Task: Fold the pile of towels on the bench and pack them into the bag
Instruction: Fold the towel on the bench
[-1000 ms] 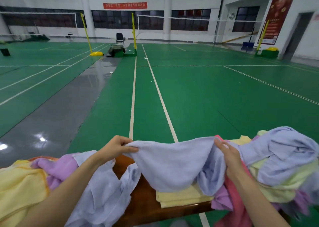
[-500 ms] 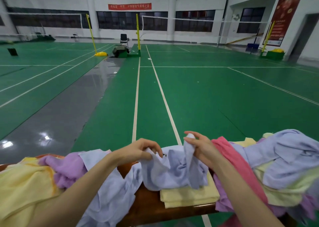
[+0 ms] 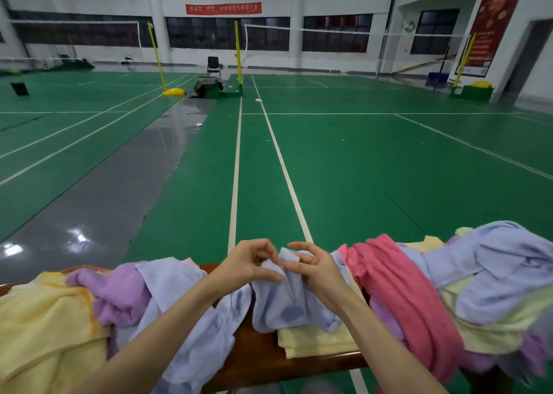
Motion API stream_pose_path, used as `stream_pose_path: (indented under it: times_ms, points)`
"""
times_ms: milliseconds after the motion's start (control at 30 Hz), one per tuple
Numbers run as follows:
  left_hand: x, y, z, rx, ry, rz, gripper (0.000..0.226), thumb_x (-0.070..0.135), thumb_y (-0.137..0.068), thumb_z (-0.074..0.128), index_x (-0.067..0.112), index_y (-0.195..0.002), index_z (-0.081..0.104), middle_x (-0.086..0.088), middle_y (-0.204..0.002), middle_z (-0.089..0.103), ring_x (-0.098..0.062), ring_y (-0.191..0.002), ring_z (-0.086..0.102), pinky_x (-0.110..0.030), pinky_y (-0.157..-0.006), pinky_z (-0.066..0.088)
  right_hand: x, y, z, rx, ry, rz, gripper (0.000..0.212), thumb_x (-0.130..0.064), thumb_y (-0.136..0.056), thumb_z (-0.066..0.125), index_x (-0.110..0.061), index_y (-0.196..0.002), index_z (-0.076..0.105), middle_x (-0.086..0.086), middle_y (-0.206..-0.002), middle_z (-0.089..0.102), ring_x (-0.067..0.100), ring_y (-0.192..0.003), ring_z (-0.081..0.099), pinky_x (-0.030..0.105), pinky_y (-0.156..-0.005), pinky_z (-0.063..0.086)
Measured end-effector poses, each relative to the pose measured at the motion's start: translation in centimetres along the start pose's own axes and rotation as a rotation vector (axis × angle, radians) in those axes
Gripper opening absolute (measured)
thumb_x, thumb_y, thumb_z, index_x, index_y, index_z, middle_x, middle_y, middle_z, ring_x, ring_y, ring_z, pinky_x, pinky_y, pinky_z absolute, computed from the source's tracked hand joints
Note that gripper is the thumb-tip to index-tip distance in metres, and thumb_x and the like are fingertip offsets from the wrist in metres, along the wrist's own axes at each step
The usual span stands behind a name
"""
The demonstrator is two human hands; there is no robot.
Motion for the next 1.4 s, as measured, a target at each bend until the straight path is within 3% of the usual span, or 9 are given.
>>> stream_pose_path:
  times_ms: [200, 300, 433, 567, 700, 833, 967, 1133, 1400]
  points:
    - [0.8, -0.2, 0.8, 0.0, -0.067, 0.051, 0.027, -0.013, -0.071, 0.071, 0.013, -0.08, 0.067, 0.01, -0.076, 0.071, -0.002, -0.073, 0.064, -0.016, -0.072, 0.049, 0.2, 0.2, 0.0, -0.065, 0.024, 0.024, 0.021, 0.013, -0.082, 0.056, -0.001, -0.096, 0.065, 0.008, -0.084, 0.073, 0.014, -0.075, 0.068, 0.018, -0.066, 0.053]
    - [1.3, -0.4, 0.7, 0.059, -0.184, 0.155, 0.032, -0.006, -0.069, 0.072, 0.024, -0.081, 0.067, 0.006, -0.086, 0.069, -0.01, -0.083, 0.064, -0.023, -0.076, 0.051, 0.7, 0.4, -0.2, -0.038, 0.015, 0.04, 0.018, 0.007, -0.087, 0.053, -0.002, -0.09, 0.068, 0.005, -0.072, 0.071, 0.009, -0.06, 0.062, 0.016, -0.058, 0.049]
    - [1.9, -0.5, 1.1, 0.123, -0.328, 0.257, 0.044, -0.004, -0.069, 0.074, 0.034, -0.084, 0.057, 0.008, -0.093, 0.055, -0.005, -0.085, 0.055, -0.014, -0.071, 0.045, 1.2, 0.3, -0.2, -0.02, 0.069, 0.021, 0.021, -0.001, -0.089, 0.054, -0.009, -0.085, 0.074, 0.012, -0.089, 0.072, 0.019, -0.084, 0.064, 0.024, -0.077, 0.052]
    - [1.0, -0.8, 0.7, 0.166, -0.374, 0.169, 0.043, 0.01, -0.069, 0.08, 0.034, -0.088, 0.051, 0.013, -0.09, 0.056, 0.004, -0.083, 0.051, -0.009, -0.071, 0.039, 0.6, 0.5, -0.2, -0.041, 0.244, 0.006, 0.028, -0.007, -0.092, 0.053, -0.018, -0.079, 0.075, 0.002, -0.084, 0.073, 0.011, -0.082, 0.063, 0.02, -0.075, 0.051]
    - [-0.7, -0.8, 0.6, 0.147, -0.303, 0.03, 0.025, 0.017, -0.073, 0.078, 0.023, -0.074, 0.054, 0.009, -0.068, 0.054, -0.003, -0.061, 0.046, -0.02, -0.059, 0.04, -0.4, 0.6, -0.1, -0.065, 0.287, 0.016, 0.024, -0.006, -0.093, 0.051, -0.011, -0.077, 0.068, -0.009, -0.059, 0.064, 0.001, -0.058, 0.054, 0.013, -0.055, 0.043]
    - [0.2, -1.5, -0.4, 0.226, -0.266, 0.047, 0.03, 0.042, -0.07, 0.066, 0.013, -0.073, 0.062, -0.009, -0.069, 0.058, -0.011, -0.066, 0.047, -0.026, -0.063, 0.038, -2.4, 0.6, -1.6, -0.05, 0.405, -0.082, 0.017, -0.006, -0.079, 0.07, -0.013, -0.094, 0.068, -0.002, -0.089, 0.068, 0.009, -0.083, 0.062, 0.021, -0.075, 0.051]
    - [1.7, -2.4, -1.8, 0.295, -0.117, 0.03, 0.016, 0.019, -0.083, 0.067, 0.004, -0.078, 0.065, -0.012, -0.07, 0.057, -0.015, -0.065, 0.047, -0.025, -0.062, 0.037, -3.9, 1.0, -2.9, -0.069, 0.624, -0.042, 0.025, 0.005, -0.068, 0.076, -0.009, -0.087, 0.066, 0.002, -0.082, 0.066, 0.012, -0.074, 0.061, 0.021, -0.069, 0.052]
    - [3.9, -2.8, -5.1, 0.516, -0.062, 0.084, 0.011, 0.008, -0.085, 0.064, 0.013, -0.075, 0.064, -0.006, -0.068, 0.057, -0.014, -0.064, 0.045, -0.024, -0.061, 0.037, -7.6, 0.7, -4.7, 0.021, 0.663, -0.131, 0.024, 0.009, -0.067, 0.074, -0.012, -0.069, 0.063, -0.005, -0.062, 0.062, 0.006, -0.057, 0.055, 0.018, -0.058, 0.047]
    - [7.0, -2.2, -8.5, 0.652, -0.092, 0.208, 0.013, 0.006, -0.087, 0.062, 0.017, -0.079, 0.062, -0.004, -0.076, 0.061, -0.013, -0.07, 0.052, -0.018, -0.063, 0.043, -10.4, 0.2, -5.3, 0.334, 1.292, -0.218, 0.023, -0.005, -0.066, 0.059, -0.026, -0.065, 0.051, -0.01, -0.062, 0.053, 0.014, -0.062, 0.049, 0.025, -0.053, 0.034]
Point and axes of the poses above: each hand's wrist, its own y-axis away from the middle knuckle, its own z-axis out of the palm, x = y × z, the point moved 7 cm from there along -y, towards the middle knuckle
